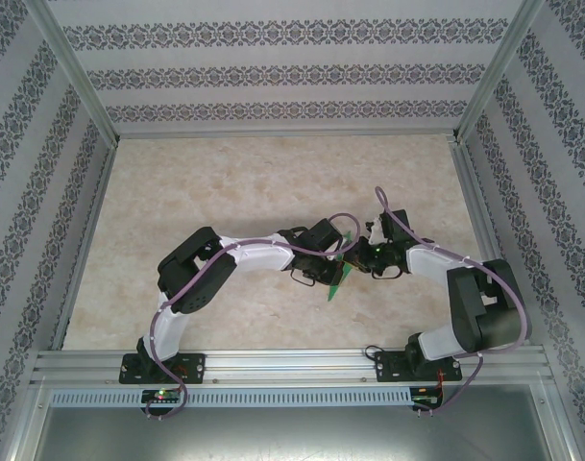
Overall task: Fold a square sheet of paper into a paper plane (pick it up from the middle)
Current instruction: Fold the wing for the fifth time at the center of the table.
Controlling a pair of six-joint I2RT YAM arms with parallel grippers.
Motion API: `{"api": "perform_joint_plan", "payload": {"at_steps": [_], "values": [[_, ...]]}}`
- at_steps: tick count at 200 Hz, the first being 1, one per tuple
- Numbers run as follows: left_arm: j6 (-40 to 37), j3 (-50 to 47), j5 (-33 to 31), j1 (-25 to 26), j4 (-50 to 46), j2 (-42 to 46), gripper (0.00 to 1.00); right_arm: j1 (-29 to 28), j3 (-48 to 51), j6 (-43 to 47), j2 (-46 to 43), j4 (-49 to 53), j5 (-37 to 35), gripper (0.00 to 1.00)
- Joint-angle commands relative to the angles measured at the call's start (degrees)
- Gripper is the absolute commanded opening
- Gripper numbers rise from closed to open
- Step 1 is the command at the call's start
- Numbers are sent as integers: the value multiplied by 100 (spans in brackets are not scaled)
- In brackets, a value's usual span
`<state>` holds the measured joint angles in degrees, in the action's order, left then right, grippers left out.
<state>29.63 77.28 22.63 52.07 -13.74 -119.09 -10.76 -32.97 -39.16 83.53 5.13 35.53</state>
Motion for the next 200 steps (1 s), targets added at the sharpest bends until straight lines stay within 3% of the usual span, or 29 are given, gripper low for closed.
{"api": "perform_joint_plan", "payload": {"at_steps": [1, 37, 89, 137, 172, 200], "values": [[-259, -351, -391, 92, -402, -300, 8, -109, 232, -459, 177, -568, 477, 13], [-334, -400, -330, 93, -341, -216, 8, -166, 383, -548, 387, -761, 510, 13], [-211, -455, -87, 101, -87, 55, 9, -143, 516, -356, 366, -227, -277, 11], [116, -537, 107, 100, 311, 604, 14, -131, 640, -312, 460, -209, -468, 10], [278, -620, -586, 97, -212, 823, 15, -112, 682, -255, 428, -143, -521, 10], [482, -885, -649, 147, -2, 906, 16, -108, 704, -272, 413, -152, -547, 10]]}}
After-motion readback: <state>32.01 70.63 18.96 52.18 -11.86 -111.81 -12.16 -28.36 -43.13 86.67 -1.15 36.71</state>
